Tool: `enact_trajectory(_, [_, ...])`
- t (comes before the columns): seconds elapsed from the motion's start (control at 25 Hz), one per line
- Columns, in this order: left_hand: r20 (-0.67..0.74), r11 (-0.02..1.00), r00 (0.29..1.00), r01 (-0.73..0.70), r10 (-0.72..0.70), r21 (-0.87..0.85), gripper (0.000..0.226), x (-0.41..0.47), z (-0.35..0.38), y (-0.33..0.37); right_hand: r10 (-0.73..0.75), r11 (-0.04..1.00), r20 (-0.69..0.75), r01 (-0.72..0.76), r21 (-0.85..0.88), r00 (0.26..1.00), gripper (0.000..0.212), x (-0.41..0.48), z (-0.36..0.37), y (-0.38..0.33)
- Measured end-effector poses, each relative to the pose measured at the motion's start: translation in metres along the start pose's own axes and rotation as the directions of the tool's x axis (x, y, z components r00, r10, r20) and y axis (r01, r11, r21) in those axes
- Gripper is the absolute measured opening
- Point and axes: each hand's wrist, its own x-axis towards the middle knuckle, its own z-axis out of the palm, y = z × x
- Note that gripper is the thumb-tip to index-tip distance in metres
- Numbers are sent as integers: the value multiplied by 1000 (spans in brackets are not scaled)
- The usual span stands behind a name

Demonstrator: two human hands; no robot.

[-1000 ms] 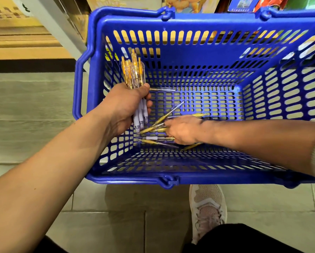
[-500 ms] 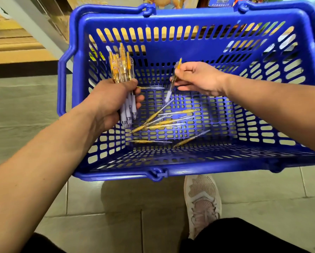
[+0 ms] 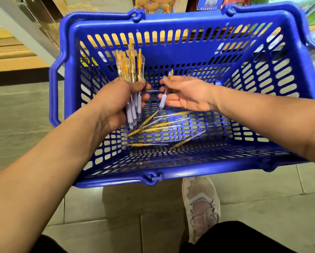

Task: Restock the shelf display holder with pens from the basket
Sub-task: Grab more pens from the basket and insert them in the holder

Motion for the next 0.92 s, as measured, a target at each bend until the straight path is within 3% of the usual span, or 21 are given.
enact_trajectory(0.16, [93, 995, 995, 36, -27, -97, 14, 0, 7, 1, -23, 999, 121, 20, 26, 992, 40, -9, 3, -4])
enact_trajectory(0.24, [128, 992, 991, 60, -46, -112, 14, 1, 9, 0, -71, 997, 154, 71, 3, 986, 34, -15, 4, -10])
enact_trajectory(0.4, [169, 993, 984, 78, -62, -90, 15, 6, 9, -1, -137, 971, 166, 165, -170, 977, 23, -26, 5, -15])
enact_trajectory(0.56, [204, 991, 973, 123, -108, -61, 13, 10, 7, -1, -147, 970, 127, 168, -177, 981, 29, -29, 8, -18])
enact_trajectory(0.76, [203, 992, 972, 125, -118, -21, 27, 15, 9, 0, -111, 977, 105, 128, -172, 988, 12, -21, 9, -18])
enact_trajectory(0.92, [94, 992, 987, 128, -129, 12, 23, 19, 15, 0, -58, 977, 50, 68, -205, 997, 15, -10, 12, -15])
